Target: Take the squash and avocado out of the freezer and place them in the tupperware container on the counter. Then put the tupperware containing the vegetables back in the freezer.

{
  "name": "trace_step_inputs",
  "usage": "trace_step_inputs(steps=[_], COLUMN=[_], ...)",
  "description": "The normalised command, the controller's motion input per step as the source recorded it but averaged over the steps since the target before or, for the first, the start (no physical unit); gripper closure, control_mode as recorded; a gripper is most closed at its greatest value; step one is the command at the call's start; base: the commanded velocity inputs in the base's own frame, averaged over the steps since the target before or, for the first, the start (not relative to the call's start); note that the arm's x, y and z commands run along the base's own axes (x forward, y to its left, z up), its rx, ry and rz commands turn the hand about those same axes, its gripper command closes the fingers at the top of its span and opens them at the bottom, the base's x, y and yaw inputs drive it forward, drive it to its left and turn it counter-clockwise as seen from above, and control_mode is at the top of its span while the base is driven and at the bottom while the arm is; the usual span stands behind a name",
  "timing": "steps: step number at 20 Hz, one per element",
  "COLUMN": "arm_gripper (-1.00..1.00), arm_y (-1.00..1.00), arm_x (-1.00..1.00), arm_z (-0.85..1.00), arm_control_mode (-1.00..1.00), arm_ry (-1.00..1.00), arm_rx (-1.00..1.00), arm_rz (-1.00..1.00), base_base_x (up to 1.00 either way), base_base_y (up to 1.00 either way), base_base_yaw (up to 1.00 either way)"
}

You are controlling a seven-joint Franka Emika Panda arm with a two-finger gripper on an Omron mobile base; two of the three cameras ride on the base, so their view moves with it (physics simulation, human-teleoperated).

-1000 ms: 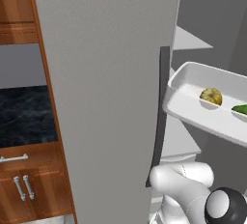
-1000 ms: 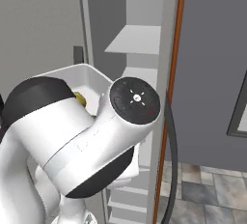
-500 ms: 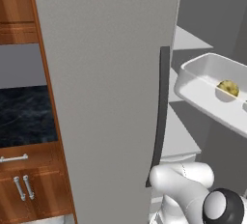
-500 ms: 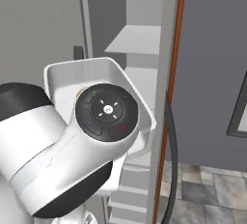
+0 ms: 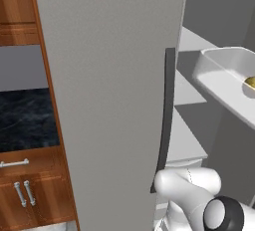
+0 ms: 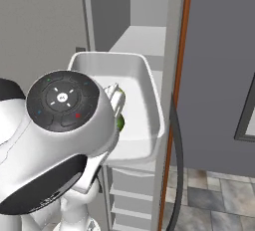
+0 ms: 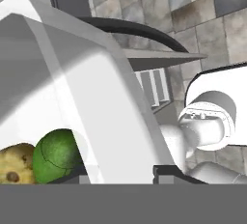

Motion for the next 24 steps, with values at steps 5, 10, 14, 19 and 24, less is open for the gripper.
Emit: trace_step_inputs(steps=[5,10,14,19,24], arm_gripper=[1.0,1.0,1.0,1.0,1.0], arm_y=[0.23,0.14,0.13,0.03,0.0], arm_x=[0.32,0.29,0.23,0.31,0.52], arm_z=[0.01,0.0,0.0,0.0,0.14], arm_control_mode=[-1.0,-1.0,-1.0,-1.0,-1.0], arm_ry=[0.0,-0.03,-0.07,-0.07,-0.06], arm_rx=[0.01,0.0,0.0,0.0,0.0], arm_rz=[-0.17,-0.1,-0.02,0.0,0.0], base_base_x=[0.0,0.0,0.0,0.0,0.0], base_base_y=[0.0,0.0,0.0,0.0,0.0], base_base_yaw=[0.0,0.0,0.0,0.0,0.0])
